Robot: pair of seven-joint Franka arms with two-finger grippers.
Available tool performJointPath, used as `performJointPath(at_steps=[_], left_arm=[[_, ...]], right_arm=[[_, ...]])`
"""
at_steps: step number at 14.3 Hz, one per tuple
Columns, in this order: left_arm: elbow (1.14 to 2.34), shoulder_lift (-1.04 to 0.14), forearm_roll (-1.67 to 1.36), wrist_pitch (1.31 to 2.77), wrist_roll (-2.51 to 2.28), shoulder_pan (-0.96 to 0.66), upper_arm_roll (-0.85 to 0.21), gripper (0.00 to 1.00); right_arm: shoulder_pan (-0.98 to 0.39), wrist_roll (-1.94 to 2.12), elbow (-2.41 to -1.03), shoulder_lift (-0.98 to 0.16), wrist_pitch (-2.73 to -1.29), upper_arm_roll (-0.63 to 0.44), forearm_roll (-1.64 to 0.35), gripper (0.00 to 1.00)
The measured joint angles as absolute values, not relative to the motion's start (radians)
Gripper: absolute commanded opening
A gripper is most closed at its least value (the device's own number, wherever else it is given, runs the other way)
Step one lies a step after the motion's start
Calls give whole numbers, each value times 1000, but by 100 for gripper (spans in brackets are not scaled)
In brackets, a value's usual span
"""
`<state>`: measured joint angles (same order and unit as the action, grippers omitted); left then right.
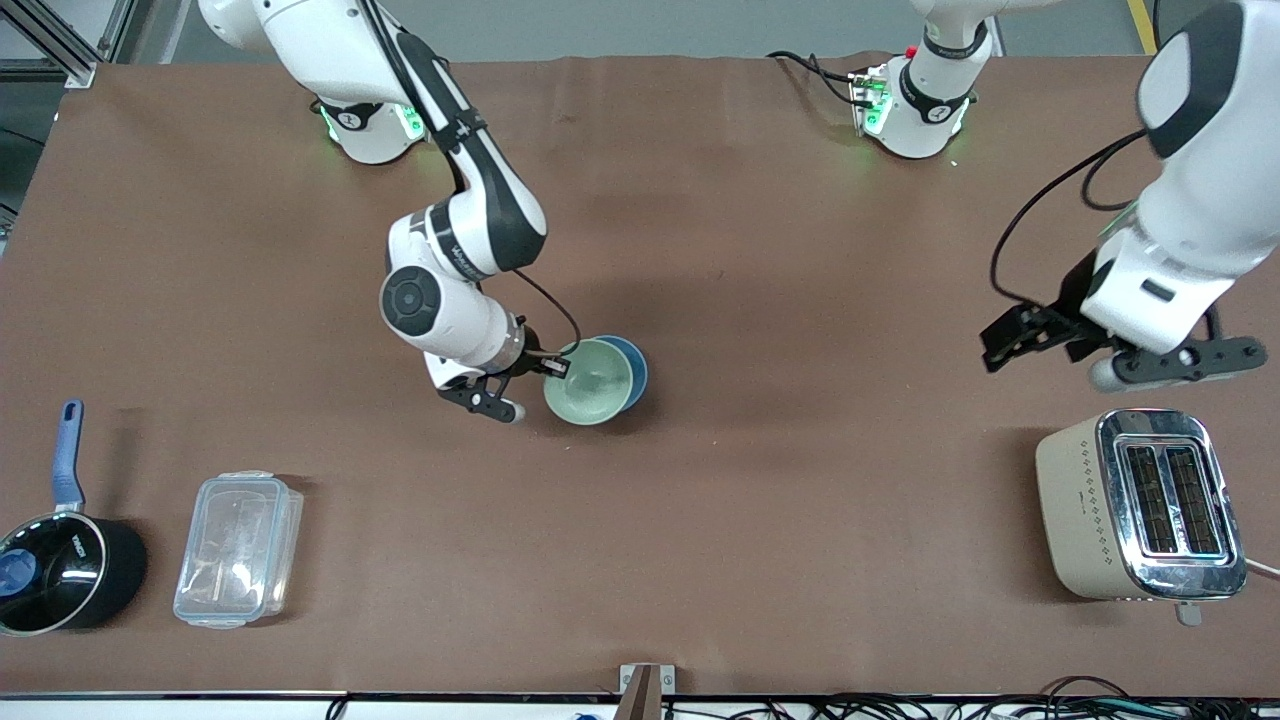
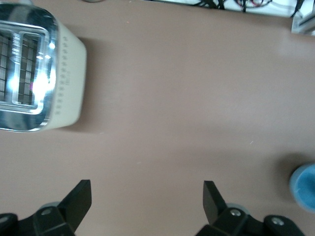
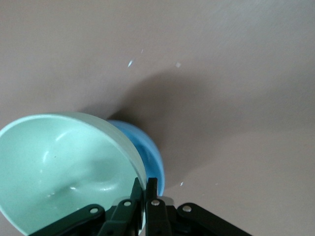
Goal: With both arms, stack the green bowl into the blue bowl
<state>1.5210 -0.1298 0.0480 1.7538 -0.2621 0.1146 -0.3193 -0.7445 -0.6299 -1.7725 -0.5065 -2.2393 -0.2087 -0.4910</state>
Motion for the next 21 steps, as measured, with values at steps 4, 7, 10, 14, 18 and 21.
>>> performJointPath(at_steps=[4,7,10,14,18,21], left_arm=[[1562,-30,33,1625,-120,1,-112,100],[1586,3,28,1605,-117,-35,-63,100],[1593,10,23,1605,-117,-45,-63,100],[1598,10,8,1605,-117,-53,-63,100],[1600,10,7,1605,-114,-53,-64,100],[1600,13,7,1604,-66,-51,-64,100]], right_arm=[[-801,-649,-1776,-512,-2243,-209,-491,2],[-801,-647,-1780,-514,-2242,-217,-491,2],[-800,-641,-1788,-515,-2240,-223,-490,2],[-801,-617,-1797,-515,-2241,-223,-490,3],[-801,-609,-1799,-516,-2242,-223,-489,18],[-800,-584,-1801,-522,-2243,-226,-488,45]])
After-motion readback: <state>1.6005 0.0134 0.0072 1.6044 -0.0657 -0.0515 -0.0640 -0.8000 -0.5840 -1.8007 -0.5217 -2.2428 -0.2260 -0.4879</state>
